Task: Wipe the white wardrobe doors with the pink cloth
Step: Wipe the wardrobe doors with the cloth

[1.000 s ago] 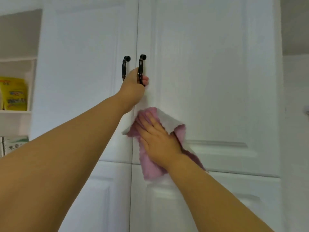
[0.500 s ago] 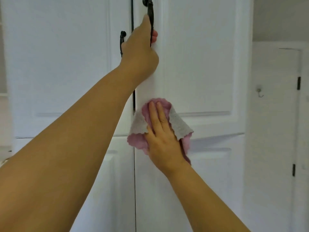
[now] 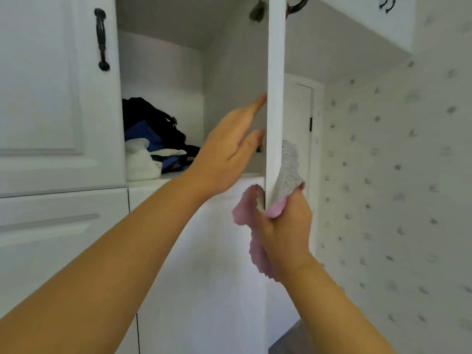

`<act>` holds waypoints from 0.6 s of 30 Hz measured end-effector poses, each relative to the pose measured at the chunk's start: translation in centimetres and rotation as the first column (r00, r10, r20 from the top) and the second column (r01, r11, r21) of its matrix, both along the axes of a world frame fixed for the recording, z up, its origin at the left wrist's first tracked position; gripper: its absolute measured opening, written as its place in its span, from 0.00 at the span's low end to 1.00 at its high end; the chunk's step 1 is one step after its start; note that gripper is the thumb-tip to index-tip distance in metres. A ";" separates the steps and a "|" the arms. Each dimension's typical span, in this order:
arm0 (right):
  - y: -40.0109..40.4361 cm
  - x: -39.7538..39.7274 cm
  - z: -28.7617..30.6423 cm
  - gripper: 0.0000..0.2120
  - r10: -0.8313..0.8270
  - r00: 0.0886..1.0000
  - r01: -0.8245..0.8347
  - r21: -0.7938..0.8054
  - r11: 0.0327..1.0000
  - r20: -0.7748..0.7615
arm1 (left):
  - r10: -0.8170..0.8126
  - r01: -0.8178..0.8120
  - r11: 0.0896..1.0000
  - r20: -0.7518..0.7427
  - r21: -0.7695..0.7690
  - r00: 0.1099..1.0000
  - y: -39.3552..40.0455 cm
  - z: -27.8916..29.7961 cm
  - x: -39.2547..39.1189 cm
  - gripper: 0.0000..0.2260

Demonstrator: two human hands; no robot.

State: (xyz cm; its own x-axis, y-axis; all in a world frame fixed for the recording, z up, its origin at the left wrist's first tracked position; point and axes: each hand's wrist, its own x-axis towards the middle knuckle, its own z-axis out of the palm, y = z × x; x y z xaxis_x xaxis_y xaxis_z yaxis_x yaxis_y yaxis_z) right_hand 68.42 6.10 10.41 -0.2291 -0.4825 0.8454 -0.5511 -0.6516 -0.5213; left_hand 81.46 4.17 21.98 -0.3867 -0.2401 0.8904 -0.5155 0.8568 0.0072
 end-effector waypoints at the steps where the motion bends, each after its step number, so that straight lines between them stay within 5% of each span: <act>1: 1.0 -0.1 0.3 0.17 0.092 0.991 -0.091 -0.008 0.996 0.095 | -0.061 0.060 0.997 0.000 0.050 0.998 0.0 -0.4 -1.2 0.23; 9: 2.4 -6.6 0.9 0.04 0.139 0.898 -0.158 0.011 0.987 0.419 | -0.206 0.195 0.970 0.063 0.143 0.977 -1.0 -1.1 -8.5 0.26; 13: 1.4 -9.9 1.5 0.06 0.180 0.818 -0.218 0.006 0.976 0.546 | -0.190 0.160 0.970 0.160 0.186 0.969 -2.3 -0.6 -10.8 0.24; 18: 0.4 -12.7 0.7 0.08 0.268 0.651 -0.386 0.006 0.923 0.710 | -0.122 0.097 0.947 0.065 0.305 0.990 -6.0 -2.5 -10.2 0.22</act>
